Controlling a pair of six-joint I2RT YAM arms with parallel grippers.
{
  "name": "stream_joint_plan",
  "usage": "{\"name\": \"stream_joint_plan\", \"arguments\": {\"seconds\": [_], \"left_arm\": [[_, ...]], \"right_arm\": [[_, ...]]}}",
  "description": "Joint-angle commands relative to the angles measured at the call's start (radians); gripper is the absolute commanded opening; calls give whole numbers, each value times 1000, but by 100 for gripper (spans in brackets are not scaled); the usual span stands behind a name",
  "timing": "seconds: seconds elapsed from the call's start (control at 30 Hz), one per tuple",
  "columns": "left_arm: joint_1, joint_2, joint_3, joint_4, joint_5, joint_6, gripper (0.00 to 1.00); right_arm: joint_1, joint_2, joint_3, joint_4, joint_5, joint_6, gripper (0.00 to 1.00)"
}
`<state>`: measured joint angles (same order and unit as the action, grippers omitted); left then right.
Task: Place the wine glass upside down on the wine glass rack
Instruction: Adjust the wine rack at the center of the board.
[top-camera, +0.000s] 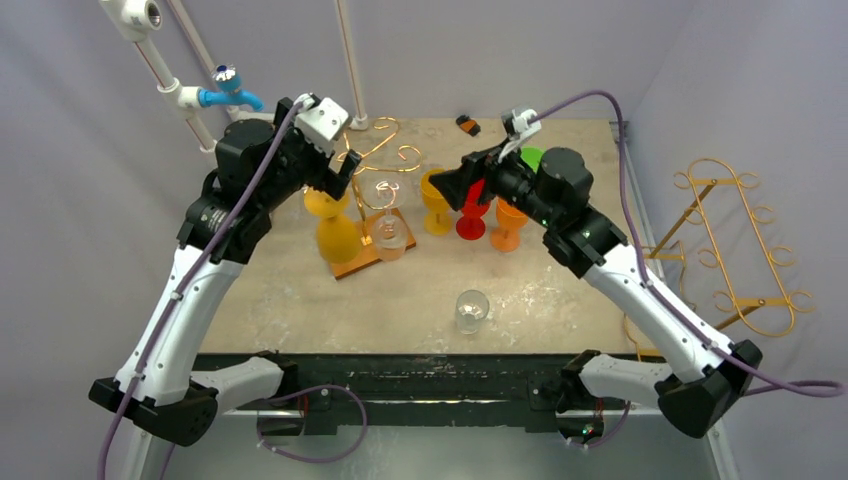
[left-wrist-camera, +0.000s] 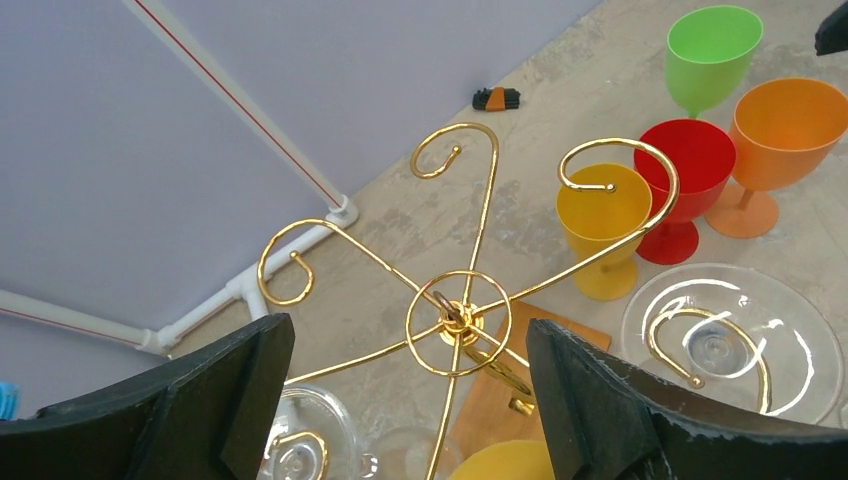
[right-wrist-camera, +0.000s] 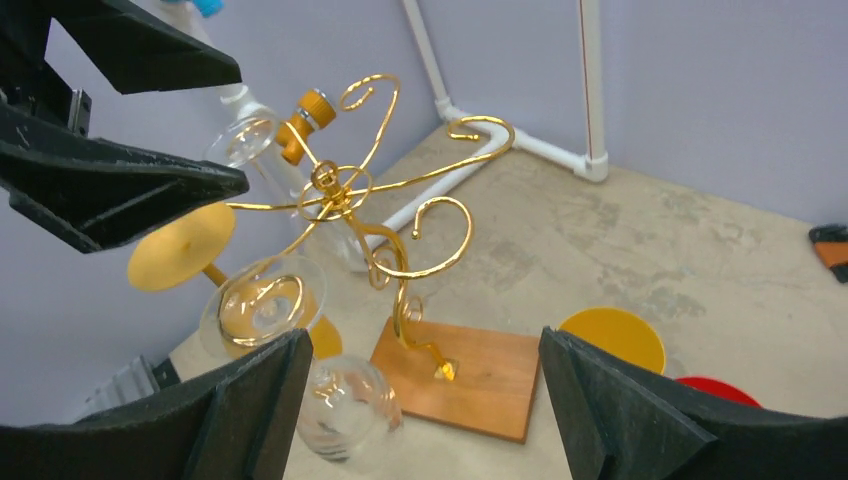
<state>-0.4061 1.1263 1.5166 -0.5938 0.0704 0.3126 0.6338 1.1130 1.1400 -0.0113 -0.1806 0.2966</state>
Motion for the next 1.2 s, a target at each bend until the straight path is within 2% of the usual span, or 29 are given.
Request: {"name": "stream_joint_plan", "arguments": {"seconds": [0.0, 0.17, 0.33, 0.7, 0.77, 0.83, 0.93, 1.17], "left_arm": [[0, 25, 28, -10, -31, -65, 92], [0, 44, 32, -16, -42, -80, 83], [0, 65, 41, -17, -28, -89, 75], [0, 96, 37, -22, 5, -92, 37], [0, 98, 35, -21, 9, -93, 33], [0, 103, 33, -19, 17, -95, 32], [0, 110, 29, -17, 27, -95, 28], [0, 124, 15, -20, 37, -79, 21]], "right_arm": [[-6, 129, 230, -223, 7, -8, 92], [-9, 279, 429, -309, 20, -13, 85], [-19, 373, 541, -330, -6, 1, 80], [-22, 449, 567, -324, -87, 20, 66], [-21, 442, 551, -310, -95, 27, 63], [-22, 438, 532, -297, -108, 34, 58], [-21, 439, 521, -297, -120, 40, 45], [-22, 428, 495, -280, -128, 54, 24]]}}
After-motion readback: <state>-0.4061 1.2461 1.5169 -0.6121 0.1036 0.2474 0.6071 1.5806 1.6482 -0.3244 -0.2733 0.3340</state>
